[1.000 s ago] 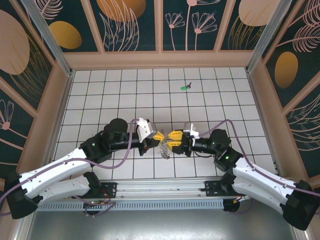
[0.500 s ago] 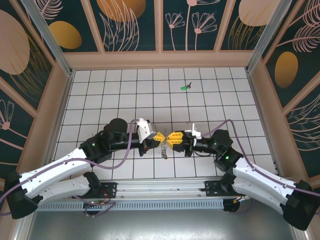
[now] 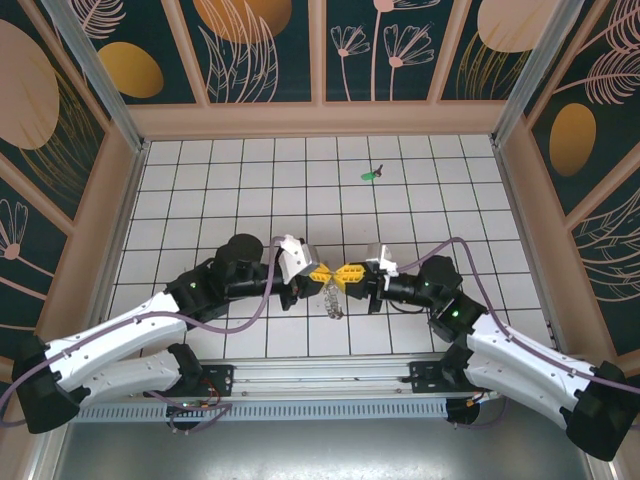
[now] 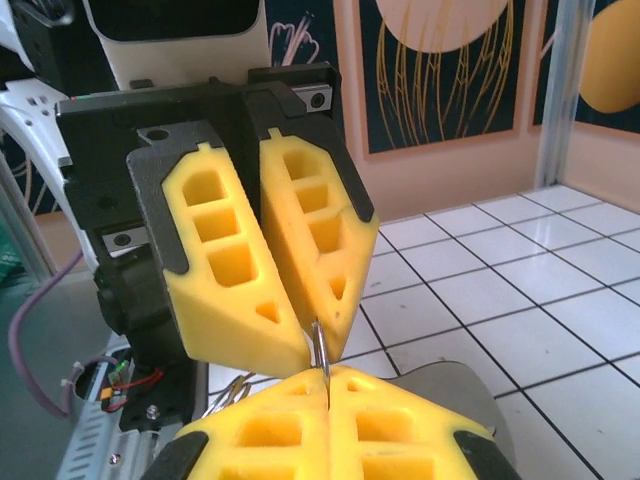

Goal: Put the keys on the keyring

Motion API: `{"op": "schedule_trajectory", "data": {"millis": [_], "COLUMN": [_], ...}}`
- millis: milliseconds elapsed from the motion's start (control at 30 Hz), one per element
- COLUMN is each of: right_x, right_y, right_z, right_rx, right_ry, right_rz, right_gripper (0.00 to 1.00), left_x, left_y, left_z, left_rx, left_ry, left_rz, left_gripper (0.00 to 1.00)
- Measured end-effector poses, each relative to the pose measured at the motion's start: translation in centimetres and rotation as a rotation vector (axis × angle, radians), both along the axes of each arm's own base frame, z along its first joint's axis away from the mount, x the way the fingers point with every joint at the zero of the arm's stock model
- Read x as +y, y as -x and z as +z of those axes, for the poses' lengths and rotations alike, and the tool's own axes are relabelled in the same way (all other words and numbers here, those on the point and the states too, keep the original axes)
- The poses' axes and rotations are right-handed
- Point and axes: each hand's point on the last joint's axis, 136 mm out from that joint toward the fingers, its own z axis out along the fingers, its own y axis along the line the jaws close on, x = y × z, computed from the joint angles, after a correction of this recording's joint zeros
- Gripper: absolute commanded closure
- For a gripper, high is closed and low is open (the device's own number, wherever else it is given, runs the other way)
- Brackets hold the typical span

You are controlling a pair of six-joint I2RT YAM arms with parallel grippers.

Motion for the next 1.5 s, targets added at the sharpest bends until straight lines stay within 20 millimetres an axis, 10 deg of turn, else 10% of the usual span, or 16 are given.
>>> {"op": "schedule_trajectory", "data": {"millis": [633,833,1500], "right_x": [0.9,0.9,0.9], "right_y": [-0.7,-0.1,1.8], "right_z": [-2.0,-0.9,2.2], "right_rx": [-0.005,-0.035,-0.087], "right_ry": [0.152,0.118,0.004], "right_rz": [-0.083,-0.075,0.006], "right_gripper": [1.0,0.78,0.77], "left_x": [0.6,1.0,1.2], "left_y": [-0.7,0.1,1.8], "left_z": [-2.4,-1.2,1.7], "left_rx": [0.019,0.001,-0.036], "left_ry": [-0.122,-0.082,0.023], "left_rz": [0.036,0.016,-0.058], "left_gripper": [1.0,1.0,1.0]}}
